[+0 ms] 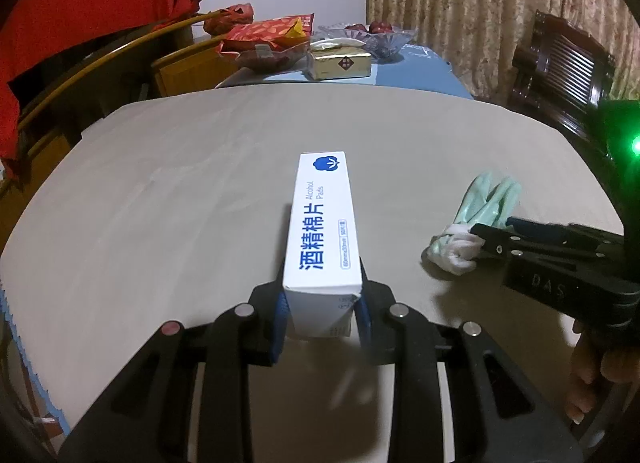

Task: Collect trash
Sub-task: 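Grasp the white alcohol-pad box with the left tool while the right tool grasps the mint glove, then carry the white box and mint glove over the black bin and lower them in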

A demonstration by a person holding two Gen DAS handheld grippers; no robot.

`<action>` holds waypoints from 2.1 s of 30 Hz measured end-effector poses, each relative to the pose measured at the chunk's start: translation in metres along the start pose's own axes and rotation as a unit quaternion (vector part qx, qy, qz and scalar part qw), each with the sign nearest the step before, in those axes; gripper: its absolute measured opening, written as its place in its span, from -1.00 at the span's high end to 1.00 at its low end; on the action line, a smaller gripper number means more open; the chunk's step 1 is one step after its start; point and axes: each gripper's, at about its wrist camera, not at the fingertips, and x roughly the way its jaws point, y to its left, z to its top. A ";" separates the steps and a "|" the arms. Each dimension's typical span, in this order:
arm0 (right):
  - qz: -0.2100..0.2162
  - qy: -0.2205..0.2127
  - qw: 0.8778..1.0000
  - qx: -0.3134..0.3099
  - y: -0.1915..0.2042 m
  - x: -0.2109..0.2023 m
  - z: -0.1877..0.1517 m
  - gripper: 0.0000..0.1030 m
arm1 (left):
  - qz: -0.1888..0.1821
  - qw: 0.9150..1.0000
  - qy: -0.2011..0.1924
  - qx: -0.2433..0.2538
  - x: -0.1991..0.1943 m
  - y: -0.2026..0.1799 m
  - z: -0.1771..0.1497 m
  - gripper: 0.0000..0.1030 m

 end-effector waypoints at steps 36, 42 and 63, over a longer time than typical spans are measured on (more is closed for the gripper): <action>-0.003 -0.090 0.996 0.024 -0.087 -0.232 -0.016 0.84 | -0.019 0.999 -0.047 0.015 -0.152 -0.111 0.011 0.46; -0.032 -0.106 0.993 0.043 -0.128 -0.278 -0.034 0.84 | -0.044 0.997 -0.056 0.028 -0.183 -0.156 0.008 0.46; -0.118 -0.129 0.981 0.085 -0.266 -0.362 -0.086 0.84 | -0.123 0.988 -0.044 0.078 -0.220 -0.336 0.009 0.46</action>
